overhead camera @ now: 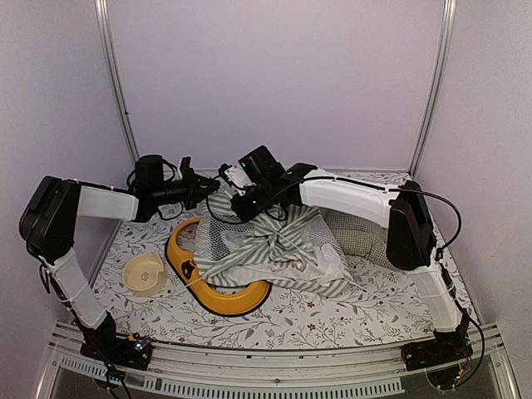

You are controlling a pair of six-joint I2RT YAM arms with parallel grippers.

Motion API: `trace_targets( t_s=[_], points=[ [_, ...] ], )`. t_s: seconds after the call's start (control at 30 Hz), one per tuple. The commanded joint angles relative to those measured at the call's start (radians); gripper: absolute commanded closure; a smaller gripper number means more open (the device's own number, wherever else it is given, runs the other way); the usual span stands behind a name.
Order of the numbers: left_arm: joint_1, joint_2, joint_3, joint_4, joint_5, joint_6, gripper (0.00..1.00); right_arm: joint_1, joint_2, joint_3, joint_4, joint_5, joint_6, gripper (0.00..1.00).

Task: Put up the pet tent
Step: Pass from the right arm to the left, then pass from the left arm to the right

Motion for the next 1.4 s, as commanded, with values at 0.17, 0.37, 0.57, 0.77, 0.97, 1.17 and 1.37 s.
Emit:
trace_targets(
  t_s=[0.17, 0.37, 0.57, 0.77, 0.97, 1.17, 1.37],
  points=[
    [0.08, 0.026, 0.057, -0.036, -0.019, 0.03, 1.0, -0.001, -0.066, -0.027, -0.027, -0.025, 0.009, 0.93],
    [0.093, 0.033, 0.063, -0.047, -0.004, 0.034, 1.0, -0.001, -0.078, -0.026, -0.018, -0.03, 0.009, 0.69],
    [0.081, 0.029, 0.055, -0.052, 0.014, 0.041, 1.0, -0.001, -0.072, 0.026, 0.004, -0.025, 0.002, 0.42],
    [0.071, 0.021, 0.039, -0.041, 0.024, 0.034, 1.0, -0.002, -0.025, 0.087, 0.028, 0.005, -0.02, 0.39],
    [0.071, 0.018, 0.038, -0.038, 0.032, 0.03, 1.0, -0.006, 0.06, 0.15, 0.036, 0.016, -0.052, 0.51],
    [0.071, 0.015, 0.038, -0.036, 0.035, 0.028, 1.0, -0.018, 0.094, 0.173, 0.042, -0.004, -0.057, 0.59],
    [0.071, 0.013, 0.038, -0.046, 0.036, 0.037, 1.0, -0.019, 0.085, 0.173, 0.043, 0.015, -0.047, 0.86]
  ],
)
